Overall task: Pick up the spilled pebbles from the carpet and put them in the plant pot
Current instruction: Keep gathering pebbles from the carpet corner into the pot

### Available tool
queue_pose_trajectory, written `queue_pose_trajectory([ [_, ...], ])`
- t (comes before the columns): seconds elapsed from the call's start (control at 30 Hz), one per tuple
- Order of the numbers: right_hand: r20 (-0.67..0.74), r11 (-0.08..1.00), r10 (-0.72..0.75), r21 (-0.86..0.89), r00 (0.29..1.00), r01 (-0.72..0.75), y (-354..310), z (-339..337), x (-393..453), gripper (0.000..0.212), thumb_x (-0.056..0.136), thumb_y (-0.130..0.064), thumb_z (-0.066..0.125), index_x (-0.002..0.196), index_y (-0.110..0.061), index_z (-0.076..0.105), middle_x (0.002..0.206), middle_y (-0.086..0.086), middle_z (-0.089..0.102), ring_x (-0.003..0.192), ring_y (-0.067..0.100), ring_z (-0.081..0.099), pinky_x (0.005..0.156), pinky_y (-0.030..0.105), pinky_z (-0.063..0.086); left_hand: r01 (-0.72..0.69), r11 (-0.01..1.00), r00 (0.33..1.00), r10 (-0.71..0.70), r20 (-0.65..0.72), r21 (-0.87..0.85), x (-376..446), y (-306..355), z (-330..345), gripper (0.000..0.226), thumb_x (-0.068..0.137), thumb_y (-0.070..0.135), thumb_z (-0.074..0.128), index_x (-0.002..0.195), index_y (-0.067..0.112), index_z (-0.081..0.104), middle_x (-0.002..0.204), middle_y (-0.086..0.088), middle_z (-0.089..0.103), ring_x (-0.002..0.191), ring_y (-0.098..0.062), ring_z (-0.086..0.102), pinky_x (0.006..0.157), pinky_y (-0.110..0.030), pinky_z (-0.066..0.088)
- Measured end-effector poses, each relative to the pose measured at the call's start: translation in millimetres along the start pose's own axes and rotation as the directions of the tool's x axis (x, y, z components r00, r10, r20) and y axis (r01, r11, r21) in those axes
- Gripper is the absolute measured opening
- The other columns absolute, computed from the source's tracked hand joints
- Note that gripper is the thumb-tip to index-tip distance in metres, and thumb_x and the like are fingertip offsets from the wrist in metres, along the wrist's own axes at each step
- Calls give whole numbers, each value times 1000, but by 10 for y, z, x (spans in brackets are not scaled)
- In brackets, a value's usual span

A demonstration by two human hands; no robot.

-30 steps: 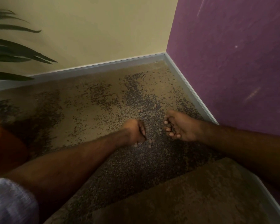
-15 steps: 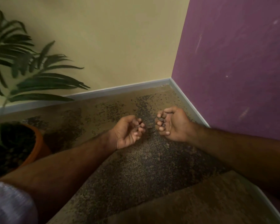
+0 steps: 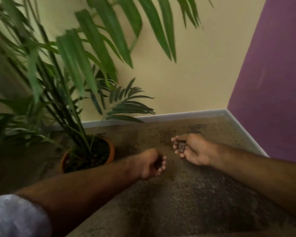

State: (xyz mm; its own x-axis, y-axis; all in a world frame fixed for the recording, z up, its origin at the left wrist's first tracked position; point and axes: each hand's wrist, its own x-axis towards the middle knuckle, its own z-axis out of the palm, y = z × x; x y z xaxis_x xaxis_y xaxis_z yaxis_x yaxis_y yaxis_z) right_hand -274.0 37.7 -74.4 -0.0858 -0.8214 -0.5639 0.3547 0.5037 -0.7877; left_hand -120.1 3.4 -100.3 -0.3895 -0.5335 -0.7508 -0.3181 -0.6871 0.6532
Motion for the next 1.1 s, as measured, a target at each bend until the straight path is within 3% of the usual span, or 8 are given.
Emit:
queue_pose_trajectory([
  [0.13, 85, 999, 25, 22, 996, -27, 13, 410, -18, 25, 97, -13, 39, 81, -7, 58, 63, 8, 49, 51, 20, 47, 38, 24, 35, -43, 994, 999, 41, -22, -96, -374, -5, -520, 32, 96, 16, 36, 70, 13, 54, 59, -3, 50, 43, -14, 51, 39, -16, 41],
  [0.3, 138, 996, 57, 59, 989, -66, 145, 834, -25, 26, 96, -13, 43, 72, -7, 54, 65, 14, 54, 56, 25, 54, 46, 27, 45, -136, 948, 977, 80, -198, -288, -631, -131, -1050, 34, 96, 26, 40, 70, 11, 55, 64, -6, 52, 60, -18, 50, 40, -16, 46],
  [0.47, 145, 993, 90, 68, 985, -101, 260, 1275, 66, 23, 97, -14, 43, 85, -2, 58, 69, 15, 54, 59, 24, 53, 50, 30, 52, -75, 978, 941, 5, -339, -193, -834, -479, -1478, 29, 96, 17, 39, 71, 9, 52, 63, -6, 47, 56, -17, 46, 42, -19, 41],
  [0.6, 225, 986, 142, 58, 964, -159, 358, 1655, 154, 32, 99, -27, 45, 98, 2, 60, 80, 15, 55, 75, 24, 56, 75, 38, 56, -191, 938, 862, 19, -507, -288, -1065, -588, -2027, 23, 94, 12, 40, 73, 11, 50, 67, -6, 45, 56, -15, 41, 48, -21, 38],
  [0.7, 253, 981, 169, 54, 953, -189, 453, 1904, 226, 49, 95, -37, 50, 119, 6, 52, 115, 21, 51, 108, 31, 55, 90, 44, 50, -305, 871, 807, 22, -590, -385, -1200, -577, -2305, 27, 97, 28, 39, 98, 7, 56, 85, -11, 54, 68, -19, 51, 53, -27, 46],
  [0.87, 284, 982, 172, 32, 943, -188, 516, 2289, 291, 63, 86, -55, 56, 125, -6, 50, 121, 17, 51, 114, 31, 53, 104, 47, 43, -370, 837, 787, 52, -615, -404, -1315, -408, -2433, 44, 90, 38, 47, 116, 4, 58, 110, -18, 59, 103, -29, 60, 73, -37, 56],
  [0.97, 346, 978, 182, 31, 920, -205, 470, 2438, 273, 63, 79, -66, 55, 113, -13, 60, 122, 14, 61, 114, 29, 58, 106, 47, 41, -350, 828, 834, 63, -548, -438, -1373, -287, -2384, 64, 85, 54, 44, 119, 0, 51, 127, -20, 52, 123, -30, 50, 94, -37, 47],
  [1.1, 416, 972, 195, 42, 888, -233, 374, 2471, 257, 73, 73, -74, 54, 108, -12, 68, 118, 18, 66, 105, 32, 65, 93, 44, 51, -393, 784, 875, 160, -456, -480, -1464, -170, -2135, 59, 92, 54, 31, 108, 2, 54, 102, -21, 59, 95, -34, 56, 81, -45, 49],
])
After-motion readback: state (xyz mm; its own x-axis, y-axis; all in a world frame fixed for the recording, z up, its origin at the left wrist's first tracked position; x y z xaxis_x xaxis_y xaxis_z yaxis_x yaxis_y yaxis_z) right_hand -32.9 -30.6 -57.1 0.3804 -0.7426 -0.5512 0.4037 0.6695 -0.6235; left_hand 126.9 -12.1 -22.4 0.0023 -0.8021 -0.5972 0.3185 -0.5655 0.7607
